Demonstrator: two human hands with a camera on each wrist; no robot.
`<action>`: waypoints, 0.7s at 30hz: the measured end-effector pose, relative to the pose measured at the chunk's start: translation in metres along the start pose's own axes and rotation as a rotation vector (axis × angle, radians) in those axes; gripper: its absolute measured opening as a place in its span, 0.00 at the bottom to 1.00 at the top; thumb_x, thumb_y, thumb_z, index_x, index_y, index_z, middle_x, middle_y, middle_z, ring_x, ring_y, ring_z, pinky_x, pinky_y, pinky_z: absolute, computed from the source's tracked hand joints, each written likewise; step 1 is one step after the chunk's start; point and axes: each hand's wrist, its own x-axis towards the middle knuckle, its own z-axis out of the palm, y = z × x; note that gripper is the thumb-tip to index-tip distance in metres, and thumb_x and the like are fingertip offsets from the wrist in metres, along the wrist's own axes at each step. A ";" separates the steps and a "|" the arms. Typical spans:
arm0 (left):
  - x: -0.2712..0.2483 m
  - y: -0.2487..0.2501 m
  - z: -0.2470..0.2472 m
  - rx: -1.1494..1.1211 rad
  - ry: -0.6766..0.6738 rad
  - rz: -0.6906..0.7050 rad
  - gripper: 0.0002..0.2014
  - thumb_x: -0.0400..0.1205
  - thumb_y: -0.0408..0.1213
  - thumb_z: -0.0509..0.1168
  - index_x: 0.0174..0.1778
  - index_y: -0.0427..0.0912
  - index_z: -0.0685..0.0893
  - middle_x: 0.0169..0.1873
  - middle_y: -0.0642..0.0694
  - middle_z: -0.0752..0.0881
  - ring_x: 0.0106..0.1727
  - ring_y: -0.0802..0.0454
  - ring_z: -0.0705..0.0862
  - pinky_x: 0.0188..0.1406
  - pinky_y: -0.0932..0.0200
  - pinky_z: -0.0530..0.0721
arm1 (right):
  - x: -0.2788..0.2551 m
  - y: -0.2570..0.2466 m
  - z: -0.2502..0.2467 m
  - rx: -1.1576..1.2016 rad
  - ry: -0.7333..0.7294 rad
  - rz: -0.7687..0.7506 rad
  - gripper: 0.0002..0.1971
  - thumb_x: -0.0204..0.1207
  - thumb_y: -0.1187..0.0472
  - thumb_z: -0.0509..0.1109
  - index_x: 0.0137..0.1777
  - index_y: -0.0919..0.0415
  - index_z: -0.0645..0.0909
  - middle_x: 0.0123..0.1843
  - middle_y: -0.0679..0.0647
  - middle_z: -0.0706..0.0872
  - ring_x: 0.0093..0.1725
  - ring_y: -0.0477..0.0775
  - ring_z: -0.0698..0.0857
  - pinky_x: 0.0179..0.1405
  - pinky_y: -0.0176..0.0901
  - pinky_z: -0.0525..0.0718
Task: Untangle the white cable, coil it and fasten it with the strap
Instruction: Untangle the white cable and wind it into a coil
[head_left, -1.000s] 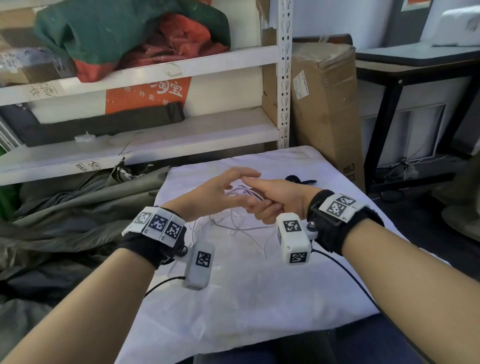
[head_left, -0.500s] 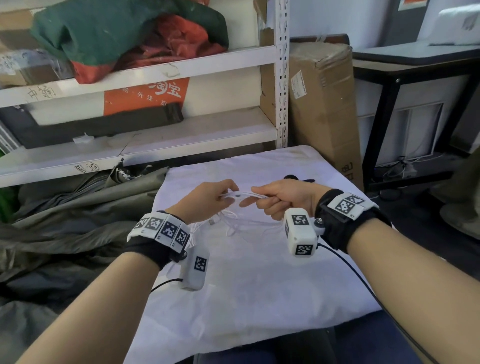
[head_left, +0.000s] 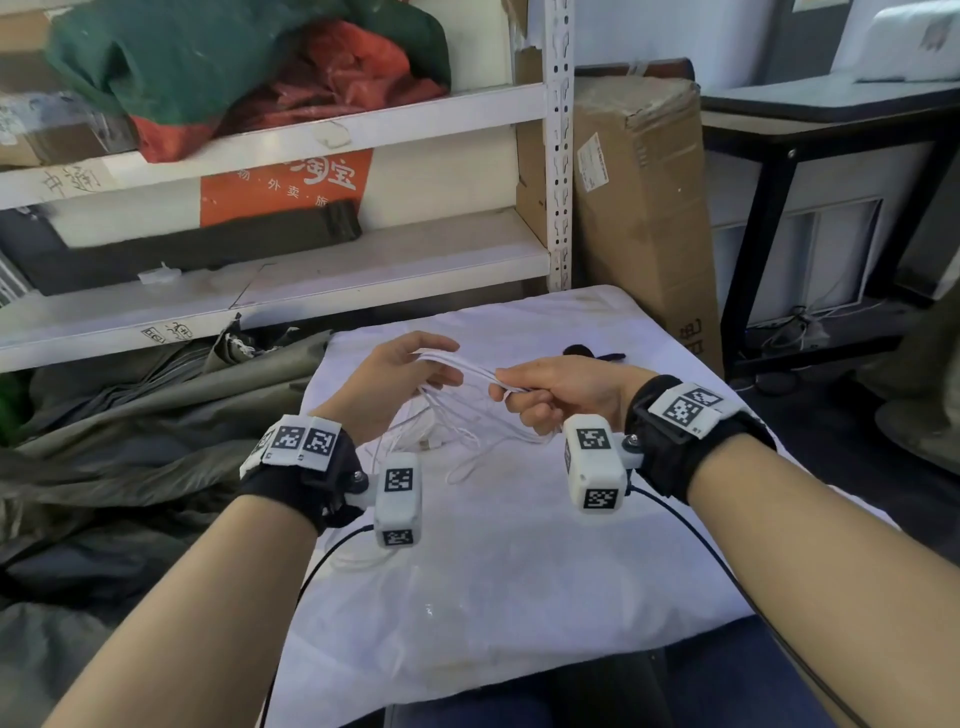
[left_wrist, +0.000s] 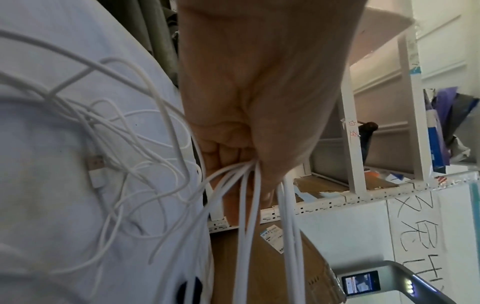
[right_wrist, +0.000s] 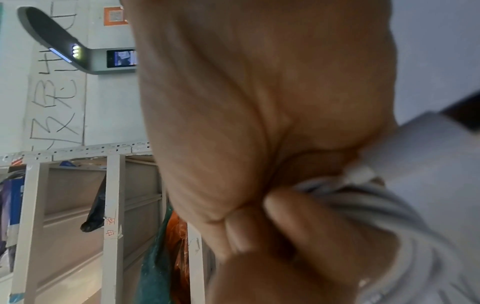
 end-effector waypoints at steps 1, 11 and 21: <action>0.000 -0.001 -0.001 -0.009 -0.011 0.004 0.13 0.82 0.24 0.57 0.52 0.43 0.83 0.35 0.45 0.90 0.40 0.53 0.88 0.47 0.63 0.82 | 0.000 -0.001 -0.001 -0.005 -0.012 0.014 0.12 0.87 0.56 0.53 0.47 0.61 0.74 0.20 0.44 0.64 0.17 0.39 0.67 0.16 0.26 0.65; 0.003 0.001 0.000 0.536 0.019 0.220 0.09 0.82 0.26 0.60 0.47 0.43 0.83 0.30 0.48 0.88 0.28 0.53 0.88 0.34 0.69 0.83 | 0.002 0.004 -0.002 -0.120 -0.076 0.100 0.24 0.86 0.45 0.48 0.48 0.63 0.78 0.20 0.45 0.63 0.14 0.39 0.59 0.17 0.31 0.54; -0.001 -0.001 -0.010 0.353 -0.183 0.063 0.16 0.81 0.54 0.62 0.61 0.53 0.82 0.55 0.57 0.88 0.58 0.60 0.83 0.58 0.62 0.77 | -0.001 -0.002 -0.008 0.254 -0.082 -0.231 0.21 0.87 0.50 0.48 0.34 0.56 0.68 0.17 0.43 0.63 0.13 0.40 0.59 0.12 0.29 0.60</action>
